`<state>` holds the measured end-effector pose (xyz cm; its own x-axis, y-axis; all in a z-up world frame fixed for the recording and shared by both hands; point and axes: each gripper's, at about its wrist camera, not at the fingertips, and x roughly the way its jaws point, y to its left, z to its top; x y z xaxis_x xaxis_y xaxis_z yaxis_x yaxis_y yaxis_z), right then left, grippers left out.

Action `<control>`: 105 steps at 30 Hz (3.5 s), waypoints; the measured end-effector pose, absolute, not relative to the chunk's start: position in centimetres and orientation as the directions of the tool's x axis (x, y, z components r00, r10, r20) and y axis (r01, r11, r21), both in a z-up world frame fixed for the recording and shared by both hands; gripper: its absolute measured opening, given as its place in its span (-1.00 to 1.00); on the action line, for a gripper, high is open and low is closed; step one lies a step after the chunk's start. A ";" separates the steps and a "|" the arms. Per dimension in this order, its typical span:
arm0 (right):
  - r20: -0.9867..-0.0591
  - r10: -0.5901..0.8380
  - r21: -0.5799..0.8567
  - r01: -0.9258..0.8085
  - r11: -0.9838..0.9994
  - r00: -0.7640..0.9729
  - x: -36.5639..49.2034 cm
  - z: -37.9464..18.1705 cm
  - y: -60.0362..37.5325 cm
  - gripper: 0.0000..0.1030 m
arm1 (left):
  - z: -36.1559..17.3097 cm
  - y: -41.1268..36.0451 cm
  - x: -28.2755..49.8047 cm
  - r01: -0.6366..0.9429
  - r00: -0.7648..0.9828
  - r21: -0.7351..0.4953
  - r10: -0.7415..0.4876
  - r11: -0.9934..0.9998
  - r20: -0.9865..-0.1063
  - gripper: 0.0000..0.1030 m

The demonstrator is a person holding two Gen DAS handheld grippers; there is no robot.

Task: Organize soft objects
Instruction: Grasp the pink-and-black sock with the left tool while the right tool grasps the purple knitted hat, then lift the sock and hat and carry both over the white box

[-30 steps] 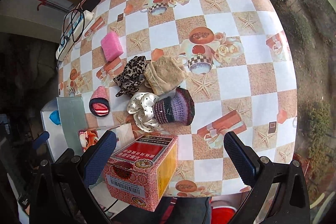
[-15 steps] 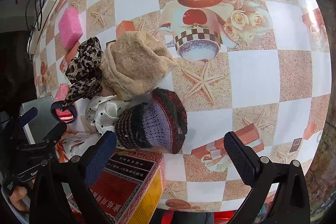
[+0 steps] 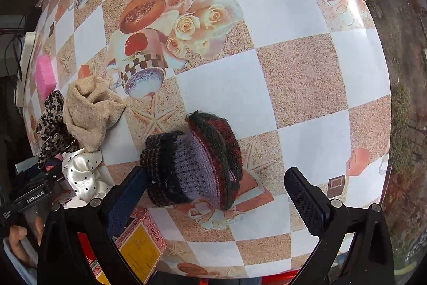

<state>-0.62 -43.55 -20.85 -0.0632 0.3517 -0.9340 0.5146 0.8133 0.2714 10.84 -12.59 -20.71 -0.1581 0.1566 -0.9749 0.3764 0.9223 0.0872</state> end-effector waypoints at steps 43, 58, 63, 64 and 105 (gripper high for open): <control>-0.986 0.154 0.123 0.326 0.937 -0.070 0.4 -18.3 -38.0 0.20 | -17.3 -13.2 8.9 0.407 0.009 0.138 0.147 0.903 -0.989 -0.37; -0.972 0.196 0.227 0.328 0.917 0.126 -2.0 -7.6 -37.7 0.21 | -8.1 -11.1 3.3 0.405 0.165 0.096 0.030 0.909 -0.986 -0.37; -0.963 0.202 0.251 0.322 0.913 0.176 -2.9 -4.9 -36.4 0.21 | -6.2 -10.3 1.5 0.414 0.182 0.076 -0.001 0.907 -0.983 -0.37; -0.962 0.203 0.254 0.320 0.913 0.185 -3.0 -4.5 -35.9 0.21 | -5.9 -10.2 1.1 0.420 0.184 0.073 -0.006 0.905 -0.983 -0.37; -0.952 0.221 0.239 0.065 0.969 0.210 -4.5 1.3 -19.5 0.21 | -0.9 -2.0 -4.2 0.383 0.278 0.030 -0.084 0.923 -0.957 -0.37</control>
<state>-4.49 -19.48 1.33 0.2101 0.2213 -0.9523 0.0646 0.9688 0.2394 -4.20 -2.00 -0.93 0.2779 -0.0840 -0.9569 0.3832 0.9232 0.0302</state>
